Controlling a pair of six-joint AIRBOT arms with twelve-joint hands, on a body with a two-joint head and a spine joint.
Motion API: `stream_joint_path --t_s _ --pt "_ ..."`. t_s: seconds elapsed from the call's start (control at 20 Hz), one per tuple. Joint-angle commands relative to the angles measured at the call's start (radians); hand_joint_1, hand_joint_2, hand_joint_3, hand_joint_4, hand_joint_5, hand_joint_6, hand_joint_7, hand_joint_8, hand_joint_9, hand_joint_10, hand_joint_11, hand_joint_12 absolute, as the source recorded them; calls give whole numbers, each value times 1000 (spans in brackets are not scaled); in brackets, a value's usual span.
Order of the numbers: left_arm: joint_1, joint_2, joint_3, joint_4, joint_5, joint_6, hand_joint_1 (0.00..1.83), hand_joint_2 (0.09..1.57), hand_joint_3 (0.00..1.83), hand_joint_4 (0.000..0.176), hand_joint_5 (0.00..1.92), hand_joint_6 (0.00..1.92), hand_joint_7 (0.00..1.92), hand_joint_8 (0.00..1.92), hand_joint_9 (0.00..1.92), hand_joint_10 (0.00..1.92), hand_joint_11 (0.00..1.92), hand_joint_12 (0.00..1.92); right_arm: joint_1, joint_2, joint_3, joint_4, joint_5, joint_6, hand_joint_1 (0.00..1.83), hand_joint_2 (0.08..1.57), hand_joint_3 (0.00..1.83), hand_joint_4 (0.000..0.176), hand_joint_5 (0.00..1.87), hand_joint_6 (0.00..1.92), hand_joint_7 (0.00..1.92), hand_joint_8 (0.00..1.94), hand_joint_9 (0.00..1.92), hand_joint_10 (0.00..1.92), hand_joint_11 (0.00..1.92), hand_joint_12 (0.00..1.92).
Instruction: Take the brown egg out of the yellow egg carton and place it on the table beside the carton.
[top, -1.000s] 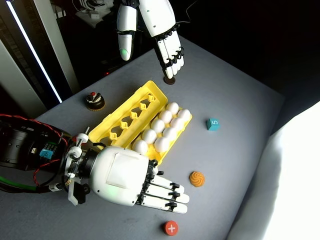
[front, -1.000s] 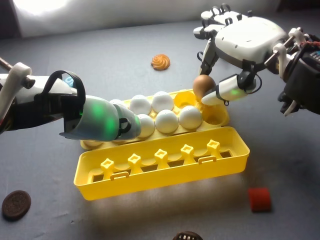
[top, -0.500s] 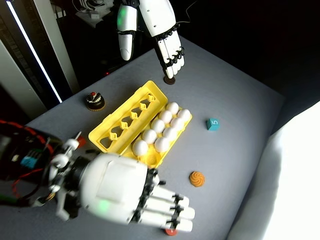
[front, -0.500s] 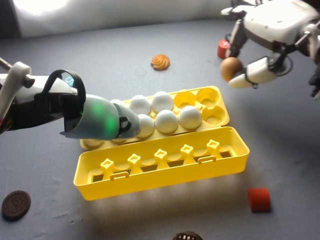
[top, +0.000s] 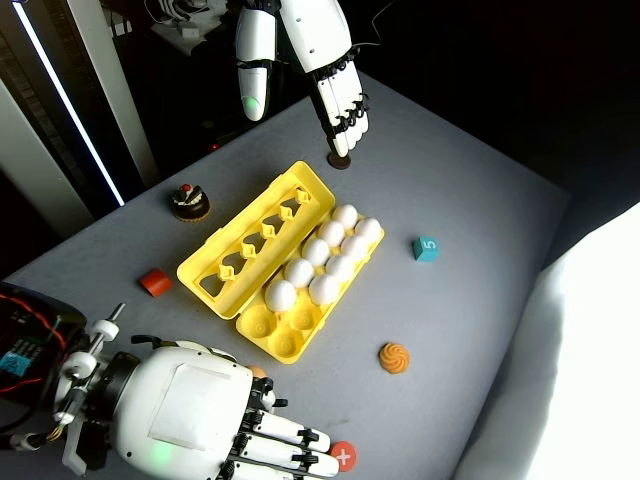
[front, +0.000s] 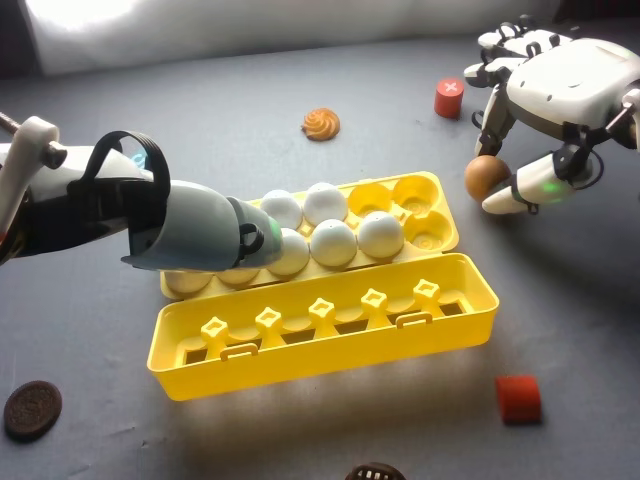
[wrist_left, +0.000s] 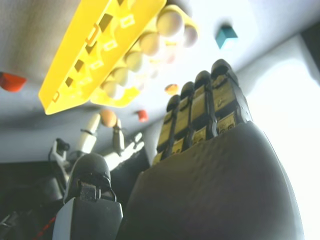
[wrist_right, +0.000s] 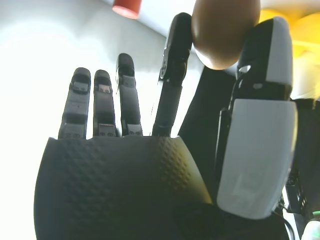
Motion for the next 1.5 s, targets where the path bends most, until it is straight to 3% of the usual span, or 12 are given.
stream_joint_path --t_s 0.0,0.75,0.9,0.95,1.0,1.1,1.15,1.2,1.25,1.45 --pt "-7 2 -4 76 -19 -3 0 1155 0 0 27 9 50 11 29 10 11 5 -4 0 5 -13 100 2 1124 953 0 176 1486 54 280 9 6 2 0 0" --pt "-8 3 -5 76 -18 -3 0 1163 1 0 29 10 57 13 37 13 17 8 -76 13 5 -13 144 7 1129 948 0 176 1489 65 266 7 4 0 0 0" --pt "-8 3 -4 76 -18 -3 0 1154 0 0 2 0 27 0 7 0 0 0 -77 34 5 -14 147 14 1131 940 0 176 1492 60 293 13 57 21 0 0" --pt "-8 3 -4 76 -18 -3 0 1154 0 0 16 6 42 7 21 6 4 2 -78 37 5 -14 147 15 1126 941 0 176 1489 51 421 20 66 13 0 0" --pt "-8 3 -4 76 -18 -3 0 1161 1 0 19 7 42 7 19 5 0 0 -78 37 5 -14 147 15 1016 838 0 166 1240 9 447 9 32 2 0 0" --pt "-8 3 -4 76 -18 -3 0 1153 0 0 14 3 41 5 18 4 2 1 -77 37 5 -15 148 15 984 789 0 136 1128 0 472 11 2 0 0 0" --pt "-8 3 -4 76 -18 -3 0 1149 0 0 22 6 45 6 23 6 8 4 -75 36 5 -15 148 15 960 805 0 104 1065 0 459 5 0 0 0 0" --pt "-8 3 -4 76 -18 -3 0 1145 0 0 4 0 22 0 4 0 1 0 -74 33 5 -15 147 15 952 806 0 98 1056 1 414 0 0 0 0 0" --pt "-8 3 -4 76 -18 -3 0 1155 0 0 39 14 59 16 37 14 24 11 -74 30 5 -15 147 15 902 805 0 109 1032 0 356 0 0 0 0 0" --pt "-8 3 -4 76 -18 -3 0 1149 0 0 11 2 30 2 11 2 0 0 -72 21 5 -15 147 15 881 788 0 111 987 0 346 3 0 0 0 0"
